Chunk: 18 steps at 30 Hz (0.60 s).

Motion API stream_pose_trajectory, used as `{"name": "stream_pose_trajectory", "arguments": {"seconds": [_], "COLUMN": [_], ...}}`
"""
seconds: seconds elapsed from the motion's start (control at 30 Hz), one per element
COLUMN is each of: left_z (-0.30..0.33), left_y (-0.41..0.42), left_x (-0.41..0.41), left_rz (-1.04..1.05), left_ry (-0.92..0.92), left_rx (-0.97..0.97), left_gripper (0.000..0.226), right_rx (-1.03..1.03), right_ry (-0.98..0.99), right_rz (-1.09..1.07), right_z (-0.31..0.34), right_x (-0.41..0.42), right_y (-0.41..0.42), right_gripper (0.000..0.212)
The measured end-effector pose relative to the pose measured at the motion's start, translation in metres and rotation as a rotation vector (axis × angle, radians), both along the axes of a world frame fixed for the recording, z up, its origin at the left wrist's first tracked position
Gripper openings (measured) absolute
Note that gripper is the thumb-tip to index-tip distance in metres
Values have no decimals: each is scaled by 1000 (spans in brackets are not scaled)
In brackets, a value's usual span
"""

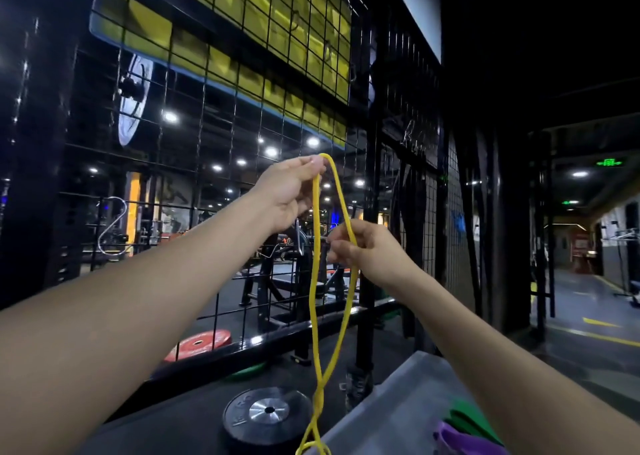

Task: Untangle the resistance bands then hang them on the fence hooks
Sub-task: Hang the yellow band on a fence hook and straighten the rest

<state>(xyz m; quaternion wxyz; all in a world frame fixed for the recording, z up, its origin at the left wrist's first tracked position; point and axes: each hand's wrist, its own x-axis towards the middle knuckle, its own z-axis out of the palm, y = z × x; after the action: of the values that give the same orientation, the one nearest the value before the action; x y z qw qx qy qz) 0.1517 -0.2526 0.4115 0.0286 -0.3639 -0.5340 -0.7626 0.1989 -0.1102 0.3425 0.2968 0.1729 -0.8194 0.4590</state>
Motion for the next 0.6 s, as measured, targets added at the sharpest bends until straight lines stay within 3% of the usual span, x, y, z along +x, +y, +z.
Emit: {"name": "stream_pose_trajectory", "arguments": {"seconds": [0.1,0.23,0.4,0.6], "left_z": [2,5,16,11], "left_y": [-1,1,-4,-34], "left_x": [-3,-5,-7,-22], "left_rz": [7,1,2,43], "left_ry": [-47,-91,-102,-264], "left_rx": [57,97,127,312], "left_gripper": [10,9,8,8], "right_rx": [-40,61,98,-3], "right_ry": [-46,-40,-48,-158], "right_rz": [20,41,125,141], "right_z": [-5,-11,-12,-26], "right_x": [1,-3,-8,-9], "right_y": [-1,-11,-25,5], "right_gripper": [12,28,9,18]}}
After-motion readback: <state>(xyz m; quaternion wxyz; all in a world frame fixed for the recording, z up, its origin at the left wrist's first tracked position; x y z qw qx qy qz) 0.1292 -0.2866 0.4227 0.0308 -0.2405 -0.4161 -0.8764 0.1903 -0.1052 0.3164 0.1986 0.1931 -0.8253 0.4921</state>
